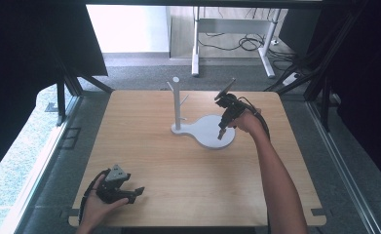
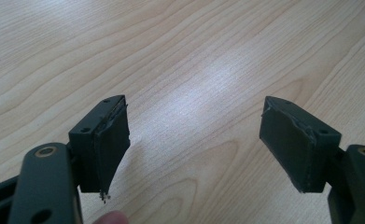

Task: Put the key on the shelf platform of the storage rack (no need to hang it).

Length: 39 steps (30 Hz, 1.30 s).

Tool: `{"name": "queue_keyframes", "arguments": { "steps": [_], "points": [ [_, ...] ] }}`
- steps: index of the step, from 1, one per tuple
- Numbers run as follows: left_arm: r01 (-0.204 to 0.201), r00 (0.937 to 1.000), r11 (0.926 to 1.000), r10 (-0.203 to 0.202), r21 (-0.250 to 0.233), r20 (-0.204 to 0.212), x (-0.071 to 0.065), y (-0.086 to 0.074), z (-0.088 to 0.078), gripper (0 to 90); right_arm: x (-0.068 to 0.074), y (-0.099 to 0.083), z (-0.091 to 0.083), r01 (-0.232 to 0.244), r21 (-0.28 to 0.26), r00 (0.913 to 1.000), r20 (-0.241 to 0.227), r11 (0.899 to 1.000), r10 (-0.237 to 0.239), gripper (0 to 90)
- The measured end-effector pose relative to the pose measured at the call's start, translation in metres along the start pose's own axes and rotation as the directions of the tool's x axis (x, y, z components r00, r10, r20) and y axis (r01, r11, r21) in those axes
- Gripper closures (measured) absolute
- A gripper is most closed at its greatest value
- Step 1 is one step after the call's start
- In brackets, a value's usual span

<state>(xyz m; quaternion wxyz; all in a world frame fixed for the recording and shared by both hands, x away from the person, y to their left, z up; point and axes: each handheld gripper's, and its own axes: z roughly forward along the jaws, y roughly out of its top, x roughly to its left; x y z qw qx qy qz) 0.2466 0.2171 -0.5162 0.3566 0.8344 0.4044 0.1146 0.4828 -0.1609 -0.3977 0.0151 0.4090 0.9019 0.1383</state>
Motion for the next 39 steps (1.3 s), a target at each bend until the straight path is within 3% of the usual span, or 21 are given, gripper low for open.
{"name": "queue_keyframes", "arguments": {
  "steps": [11, 26, 39],
  "points": [
    [0.002, 1.0, 1.0, -0.002, 0.002, 0.002, -0.001, 0.0, 0.001, 24.4, 0.001, 0.016, 0.003, 0.002, -0.007, 1.0, -0.008, 1.0, -0.002, 90.0],
    [0.0, 1.0, 1.0, 0.0, 0.004, 0.001, 0.0, -0.001, 0.002, 24.5, -0.001, 0.034, 0.025, 0.01, 0.023, 0.9997, -0.02, 1.0, -0.01, 89.9],
    [0.002, 1.0, 1.0, -0.002, 0.001, 0.002, 0.0, -0.001, 0.001, 24.5, -0.015, 0.04, 0.039, -0.034, 0.032, 0.9994, 0.002, 0.999, 0.034, 89.8]
  ]
}}
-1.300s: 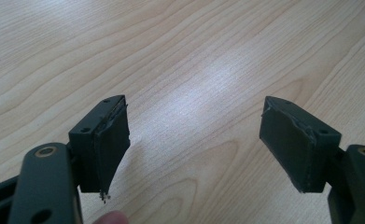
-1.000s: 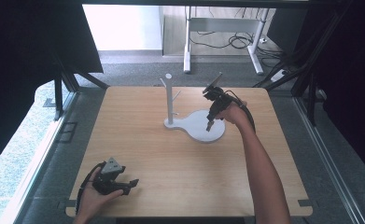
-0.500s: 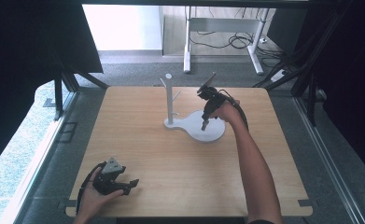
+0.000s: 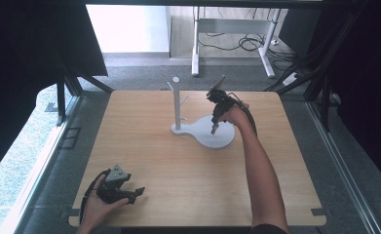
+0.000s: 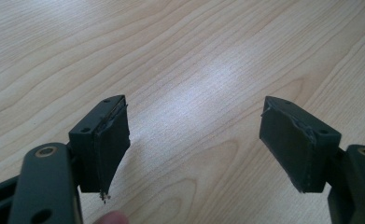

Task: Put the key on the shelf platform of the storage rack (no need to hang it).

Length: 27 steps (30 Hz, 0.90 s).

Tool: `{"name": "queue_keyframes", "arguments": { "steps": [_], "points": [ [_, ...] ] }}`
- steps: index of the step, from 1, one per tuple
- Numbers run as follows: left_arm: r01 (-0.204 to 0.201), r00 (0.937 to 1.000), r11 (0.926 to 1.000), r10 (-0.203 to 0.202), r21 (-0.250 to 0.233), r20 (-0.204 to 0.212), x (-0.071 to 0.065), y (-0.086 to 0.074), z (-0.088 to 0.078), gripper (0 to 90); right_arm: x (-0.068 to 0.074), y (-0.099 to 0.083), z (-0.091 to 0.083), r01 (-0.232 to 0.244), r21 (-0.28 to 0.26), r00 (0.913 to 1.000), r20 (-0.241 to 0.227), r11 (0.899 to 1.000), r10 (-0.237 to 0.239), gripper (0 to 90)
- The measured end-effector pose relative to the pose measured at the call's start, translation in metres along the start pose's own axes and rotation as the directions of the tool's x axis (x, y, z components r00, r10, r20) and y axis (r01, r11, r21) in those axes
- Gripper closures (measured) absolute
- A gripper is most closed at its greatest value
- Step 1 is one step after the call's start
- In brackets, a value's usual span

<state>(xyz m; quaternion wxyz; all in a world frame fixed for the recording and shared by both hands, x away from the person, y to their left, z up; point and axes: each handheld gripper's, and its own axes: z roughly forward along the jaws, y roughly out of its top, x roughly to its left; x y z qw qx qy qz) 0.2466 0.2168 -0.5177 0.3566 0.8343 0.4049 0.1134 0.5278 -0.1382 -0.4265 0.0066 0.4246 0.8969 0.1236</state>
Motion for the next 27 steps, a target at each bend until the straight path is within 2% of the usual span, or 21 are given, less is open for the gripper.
{"name": "queue_keyframes", "arguments": {
  "steps": [3, 7, 14, 21, 27],
  "points": [
    [-0.002, 1.0, 1.0, 0.002, -0.002, -0.001, 0.0, 0.0, 0.0, 24.5, -0.001, 0.001, 0.007, -0.002, 0.005, 0.9999, 0.012, 1.0, 0.002, 89.8],
    [-0.001, 1.0, 1.0, 0.001, 0.002, -0.003, -0.001, 0.0, 0.0, 24.5, -0.004, 0.001, 0.017, -0.015, -0.013, 0.9997, 0.018, 1.0, 0.015, 89.6],
    [-0.007, 1.0, 1.0, 0.007, 0.002, -0.001, -0.001, 0.0, 0.001, 24.5, -0.007, 0.0, 0.024, -0.021, -0.031, 0.9988, 0.043, 0.999, 0.023, 89.1],
    [-0.007, 1.0, 1.0, 0.007, 0.005, -0.002, -0.002, 0.0, 0.002, 24.5, -0.015, -0.006, 0.039, -0.032, -0.013, 0.9978, 0.058, 0.999, 0.033, 88.9],
    [-0.012, 0.9999, 0.9999, 0.012, 0.009, -0.001, -0.003, 0.0, 0.003, 24.5, -0.016, -0.008, 0.04, -0.044, -0.037, 0.9973, 0.058, 0.998, 0.046, 88.7]
  ]
}}
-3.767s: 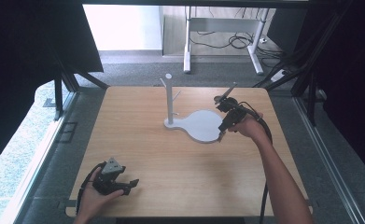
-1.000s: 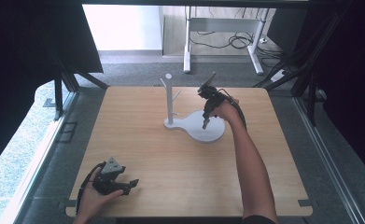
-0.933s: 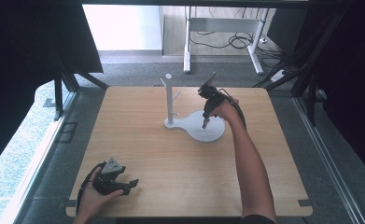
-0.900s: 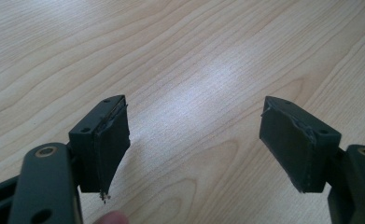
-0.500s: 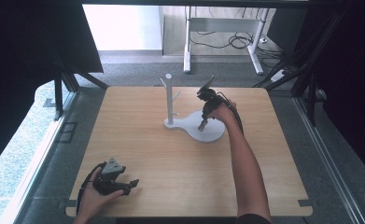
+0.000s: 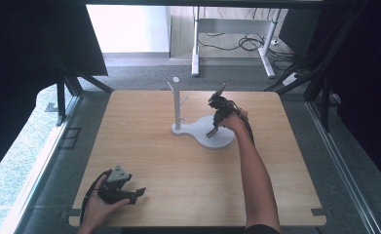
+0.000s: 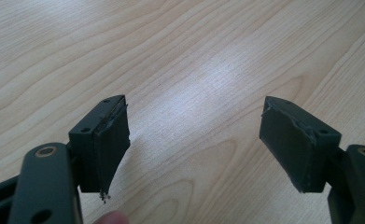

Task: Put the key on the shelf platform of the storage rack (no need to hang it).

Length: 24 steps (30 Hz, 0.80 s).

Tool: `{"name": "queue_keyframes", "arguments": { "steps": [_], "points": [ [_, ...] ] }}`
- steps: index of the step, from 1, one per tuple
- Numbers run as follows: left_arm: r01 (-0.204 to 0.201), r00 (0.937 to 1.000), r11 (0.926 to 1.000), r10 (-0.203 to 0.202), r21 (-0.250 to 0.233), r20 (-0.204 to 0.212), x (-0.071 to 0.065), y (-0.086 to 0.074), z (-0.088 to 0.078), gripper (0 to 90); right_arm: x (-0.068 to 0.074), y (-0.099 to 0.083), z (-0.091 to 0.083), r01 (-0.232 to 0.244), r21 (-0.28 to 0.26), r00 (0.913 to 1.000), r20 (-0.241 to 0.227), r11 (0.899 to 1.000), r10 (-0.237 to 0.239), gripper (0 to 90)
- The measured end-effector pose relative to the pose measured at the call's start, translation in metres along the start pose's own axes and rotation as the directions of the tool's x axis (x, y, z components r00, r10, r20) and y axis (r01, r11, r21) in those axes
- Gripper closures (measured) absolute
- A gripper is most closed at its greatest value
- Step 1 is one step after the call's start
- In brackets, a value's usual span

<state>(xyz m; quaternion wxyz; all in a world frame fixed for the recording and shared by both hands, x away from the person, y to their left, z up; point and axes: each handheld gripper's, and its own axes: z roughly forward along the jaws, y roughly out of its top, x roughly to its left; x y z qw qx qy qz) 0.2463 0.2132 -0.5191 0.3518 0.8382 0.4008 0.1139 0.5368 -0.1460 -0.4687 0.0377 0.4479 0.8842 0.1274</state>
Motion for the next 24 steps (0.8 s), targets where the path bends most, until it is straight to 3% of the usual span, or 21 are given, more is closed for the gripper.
{"name": "queue_keyframes", "arguments": {
  "steps": [9, 13, 16, 24],
  "points": [
    [0.002, 1.0, 1.0, -0.002, -0.002, 0.001, -0.001, 0.0, 0.0, 24.5, 0.003, -0.002, -0.001, 0.013, -0.004, 0.9998, 0.017, 1.0, -0.013, 80.1],
    [0.0, 1.0, 1.0, 0.0, 0.0, 0.001, -0.001, 0.0, 0.0, 24.4, 0.002, -0.002, -0.004, 0.003, -0.017, 0.9998, 0.02, 1.0, -0.003, 63.9],
    [-0.003, 1.0, 1.0, 0.003, 0.003, -0.002, 0.0, 0.0, 0.001, 24.4, 0.002, -0.004, -0.008, -0.01, -0.044, 0.9994, 0.032, 0.999, 0.011, 55.4],
    [0.0, 1.0, 1.0, 0.0, -0.005, -0.003, 0.0, 0.0, -0.001, 24.5, 0.007, -0.014, -0.029, 0.0, -0.119, 0.9993, 0.038, 0.993, 0.005, 48.7]
  ]
}}
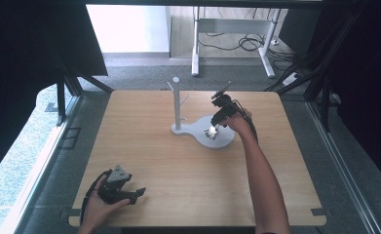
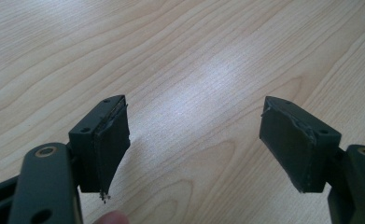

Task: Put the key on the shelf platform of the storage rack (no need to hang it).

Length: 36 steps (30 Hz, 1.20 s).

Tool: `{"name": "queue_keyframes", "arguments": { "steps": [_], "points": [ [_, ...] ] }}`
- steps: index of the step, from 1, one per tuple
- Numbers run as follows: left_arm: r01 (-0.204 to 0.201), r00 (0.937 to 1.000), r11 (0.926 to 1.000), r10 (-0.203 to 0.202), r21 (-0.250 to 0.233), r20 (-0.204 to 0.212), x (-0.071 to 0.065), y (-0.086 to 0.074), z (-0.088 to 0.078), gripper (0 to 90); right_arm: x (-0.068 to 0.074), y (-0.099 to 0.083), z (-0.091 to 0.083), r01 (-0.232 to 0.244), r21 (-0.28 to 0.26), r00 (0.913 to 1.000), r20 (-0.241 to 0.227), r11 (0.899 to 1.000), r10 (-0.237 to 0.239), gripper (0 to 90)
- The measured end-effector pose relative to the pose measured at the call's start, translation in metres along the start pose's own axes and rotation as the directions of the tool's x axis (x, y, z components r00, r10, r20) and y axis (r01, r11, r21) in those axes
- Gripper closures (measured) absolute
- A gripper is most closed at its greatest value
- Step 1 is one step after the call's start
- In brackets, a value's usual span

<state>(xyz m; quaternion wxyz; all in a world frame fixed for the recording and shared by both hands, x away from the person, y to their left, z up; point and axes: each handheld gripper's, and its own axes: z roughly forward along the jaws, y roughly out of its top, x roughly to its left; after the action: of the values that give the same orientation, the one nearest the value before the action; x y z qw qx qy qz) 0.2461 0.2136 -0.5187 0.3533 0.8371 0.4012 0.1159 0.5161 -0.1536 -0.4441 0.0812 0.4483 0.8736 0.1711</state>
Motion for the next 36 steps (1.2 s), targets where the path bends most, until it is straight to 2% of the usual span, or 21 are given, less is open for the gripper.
{"name": "queue_keyframes", "arguments": {
  "steps": [3, 9, 11, 12, 17, 19, 23, 24, 25, 29, 32, 33, 34, 36],
  "points": [
    [0.004, 1.0, 1.0, -0.004, -0.002, -0.003, 0.001, 0.0, 0.0, 24.5, 0.003, -0.005, -0.005, 0.011, -0.017, 0.9999, -0.002, 1.0, -0.011, 48.7],
    [0.004, 1.0, 1.0, -0.004, -0.004, -0.008, 0.001, 0.0, -0.001, 24.5, 0.012, -0.025, -0.023, 0.056, -0.068, 0.9975, -0.039, 0.996, -0.059, 48.8],
    [0.004, 0.9999, 1.0, -0.004, -0.005, -0.011, 0.001, 0.0, -0.002, 24.5, 0.016, -0.037, -0.032, 0.072, -0.104, 0.9956, -0.052, 0.992, -0.078, 48.5],
    [0.003, 0.9999, 1.0, -0.003, -0.005, -0.011, 0.001, 0.0, -0.002, 24.5, 0.016, -0.037, -0.032, 0.072, -0.104, 0.9956, -0.052, 0.992, -0.078, 48.5],
    [0.003, 0.9999, 1.0, -0.003, -0.001, -0.016, 0.002, 0.0, -0.002, 24.5, 0.018, -0.059, -0.046, 0.087, -0.159, 0.992, -0.077, 0.984, -0.1, 48.1],
    [0.006, 0.9998, 1.0, -0.006, -0.002, -0.016, 0.002, 0.0, -0.002, 24.5, 0.018, -0.069, -0.049, 0.093, -0.168, 0.9916, -0.074, 0.981, -0.106, 47.8],
    [0.009, 0.9997, 1.0, -0.009, -0.003, -0.024, 0.003, -0.001, -0.003, 24.5, 0.018, -0.09, -0.055, 0.081, -0.201, 0.9912, -0.087, 0.976, -0.1, 47.1],
    [0.01, 0.9997, 0.9999, -0.01, -0.002, -0.024, 0.003, -0.001, -0.003, 24.5, 0.018, -0.102, -0.057, 0.079, -0.214, 0.9907, -0.092, 0.974, -0.1, 46.4],
    [0.01, 0.9996, 0.9999, -0.01, -0.002, -0.025, 0.002, 0.0, -0.003, 24.5, 0.018, -0.102, -0.057, 0.079, -0.214, 0.9907, -0.092, 0.974, -0.1, 46.4],
    [0.0, 0.9997, 1.0, 0.0, -0.002, -0.024, -0.001, 0.001, -0.004, 24.5, 0.016, -0.126, -0.06, 0.092, -0.226, 0.9896, -0.088, 0.97, -0.114, 45.7],
    [-0.005, 0.9997, 1.0, 0.005, 0.002, -0.026, -0.003, 0.002, -0.002, 24.5, 0.013, -0.146, -0.061, 0.082, -0.249, 0.9898, -0.093, 0.965, -0.108, 45.7],
    [-0.001, 0.9996, 1.0, 0.001, 0.006, -0.026, -0.003, 0.002, -0.001, 24.5, 0.012, -0.16, -0.06, 0.066, -0.263, 0.9901, -0.103, 0.963, -0.096, 45.7],
    [-0.009, 0.9996, 0.9999, 0.01, 0.01, -0.026, -0.003, 0.002, 0.0, 24.5, 0.012, -0.16, -0.06, 0.066, -0.263, 0.9901, -0.103, 0.963, -0.096, 45.7],
    [-0.009, 0.9996, 0.9999, 0.009, 0.014, -0.028, -0.005, 0.002, 0.001, 24.5, 0.01, -0.173, -0.058, 0.057, -0.271, 0.9902, -0.108, 0.961, -0.089, 45.6]
  ]
}}
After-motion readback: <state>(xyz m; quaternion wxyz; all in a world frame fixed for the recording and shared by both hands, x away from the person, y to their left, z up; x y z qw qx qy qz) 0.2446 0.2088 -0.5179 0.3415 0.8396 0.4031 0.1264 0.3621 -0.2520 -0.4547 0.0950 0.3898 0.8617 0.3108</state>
